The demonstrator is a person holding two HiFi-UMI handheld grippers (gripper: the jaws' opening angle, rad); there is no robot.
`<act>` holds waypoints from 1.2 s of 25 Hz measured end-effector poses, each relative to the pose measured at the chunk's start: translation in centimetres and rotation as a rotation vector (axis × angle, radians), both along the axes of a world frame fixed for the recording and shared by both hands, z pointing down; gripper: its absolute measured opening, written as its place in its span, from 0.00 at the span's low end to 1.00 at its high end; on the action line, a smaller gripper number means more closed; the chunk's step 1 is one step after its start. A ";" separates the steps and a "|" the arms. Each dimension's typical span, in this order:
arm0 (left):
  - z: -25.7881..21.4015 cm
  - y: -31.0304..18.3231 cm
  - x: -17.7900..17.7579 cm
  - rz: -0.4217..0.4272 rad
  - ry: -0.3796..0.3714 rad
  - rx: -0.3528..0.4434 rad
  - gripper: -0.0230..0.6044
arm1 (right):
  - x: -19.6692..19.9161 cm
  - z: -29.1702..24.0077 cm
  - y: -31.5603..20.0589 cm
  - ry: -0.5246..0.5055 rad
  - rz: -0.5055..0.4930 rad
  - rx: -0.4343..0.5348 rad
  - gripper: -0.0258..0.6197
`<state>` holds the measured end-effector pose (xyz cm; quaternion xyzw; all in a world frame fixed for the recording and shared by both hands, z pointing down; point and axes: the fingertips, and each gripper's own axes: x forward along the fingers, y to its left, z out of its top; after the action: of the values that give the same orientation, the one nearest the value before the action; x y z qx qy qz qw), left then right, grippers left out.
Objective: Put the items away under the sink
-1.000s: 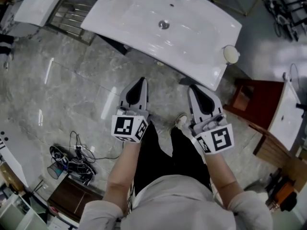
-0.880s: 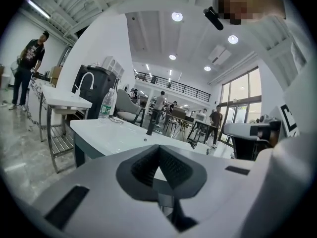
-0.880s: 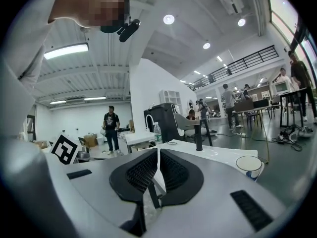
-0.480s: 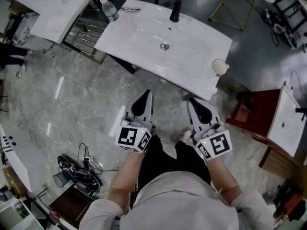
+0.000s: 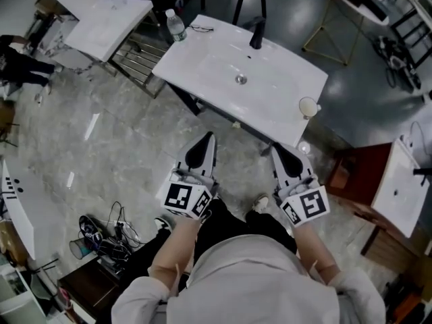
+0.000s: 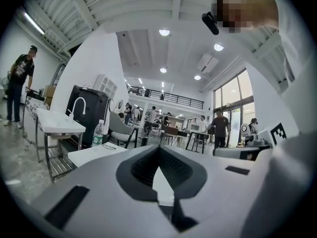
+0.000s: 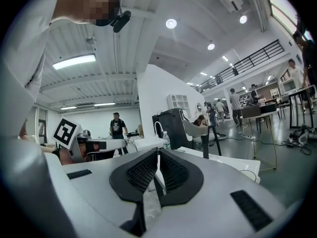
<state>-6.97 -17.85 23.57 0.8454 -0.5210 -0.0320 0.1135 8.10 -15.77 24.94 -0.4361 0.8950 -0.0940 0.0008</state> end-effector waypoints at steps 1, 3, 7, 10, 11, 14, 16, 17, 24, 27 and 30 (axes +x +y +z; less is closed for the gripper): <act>-0.1 0.2 -0.3 -0.012 0.000 0.001 0.04 | -0.1 -0.2 -0.1 -0.001 -0.005 0.005 0.10; -0.5 1.0 -0.9 -0.036 0.002 0.004 0.04 | -0.3 -0.7 0.0 -0.004 -0.018 0.013 0.10; -1.2 2.5 -2.1 -0.071 0.012 0.014 0.04 | -1.0 -1.9 0.1 -0.005 -0.053 0.041 0.10; -1.3 3.1 -2.1 -0.057 0.005 0.014 0.04 | -1.5 -3.0 0.1 -0.011 -0.066 0.065 0.10; -1.2 3.2 -2.0 -0.059 0.004 0.009 0.04 | -1.6 -3.3 0.1 -0.014 -0.072 0.070 0.10; -1.6 3.5 -2.0 -0.086 0.012 0.020 0.04 | -1.8 -4.2 0.1 -0.021 -0.094 0.092 0.10; -2.6 3.9 -2.0 -0.099 0.013 0.045 0.04 | -2.0 -4.8 0.3 -0.027 -0.109 0.104 0.10; -3.1 4.1 -2.0 -0.103 0.014 0.057 0.04 | -2.1 -5.1 0.4 -0.030 -0.116 0.110 0.10; -5.5 6.6 -2.6 -0.143 0.045 0.110 0.04 | -2.4 -6.5 0.9 -0.016 -0.151 0.156 0.10; -5.8 7.6 -3.3 -0.156 0.049 0.118 0.04 | -2.0 -6.9 0.9 -0.016 -0.142 0.162 0.10; -5.3 8.3 -3.6 -0.168 0.041 0.105 0.04 | -1.4 -7.4 1.0 -0.015 -0.125 0.171 0.10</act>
<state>-10.60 -9.52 18.32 0.8026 -0.5852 -0.0860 0.0769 6.65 -14.74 17.58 -0.3771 0.9251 -0.0201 0.0388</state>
